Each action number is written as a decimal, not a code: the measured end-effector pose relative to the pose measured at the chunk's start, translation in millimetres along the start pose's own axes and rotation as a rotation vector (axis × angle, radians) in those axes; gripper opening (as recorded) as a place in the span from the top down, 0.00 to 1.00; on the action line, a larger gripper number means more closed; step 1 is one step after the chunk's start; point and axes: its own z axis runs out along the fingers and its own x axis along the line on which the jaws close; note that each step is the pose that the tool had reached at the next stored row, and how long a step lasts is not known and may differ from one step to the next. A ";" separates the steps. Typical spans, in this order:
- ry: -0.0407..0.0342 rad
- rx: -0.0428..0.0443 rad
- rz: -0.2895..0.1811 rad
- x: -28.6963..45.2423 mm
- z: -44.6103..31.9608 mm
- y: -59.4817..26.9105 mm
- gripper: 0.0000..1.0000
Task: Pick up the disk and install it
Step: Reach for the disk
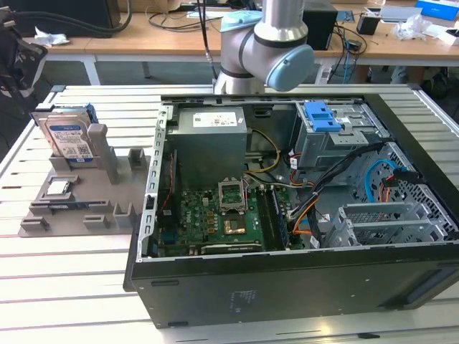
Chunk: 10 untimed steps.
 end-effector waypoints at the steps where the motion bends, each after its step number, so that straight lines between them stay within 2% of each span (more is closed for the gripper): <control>1: 0.0001 0.0010 0.000 3.0 0.3 1.9 0.89; 4: 0.0001 0.0031 0.000 10.2 1.4 6.9 0.89; 6: -0.0001 0.0047 0.000 15.2 2.7 13.1 0.89; 10: -0.0002 0.0050 -0.001 15.8 3.1 17.4 0.89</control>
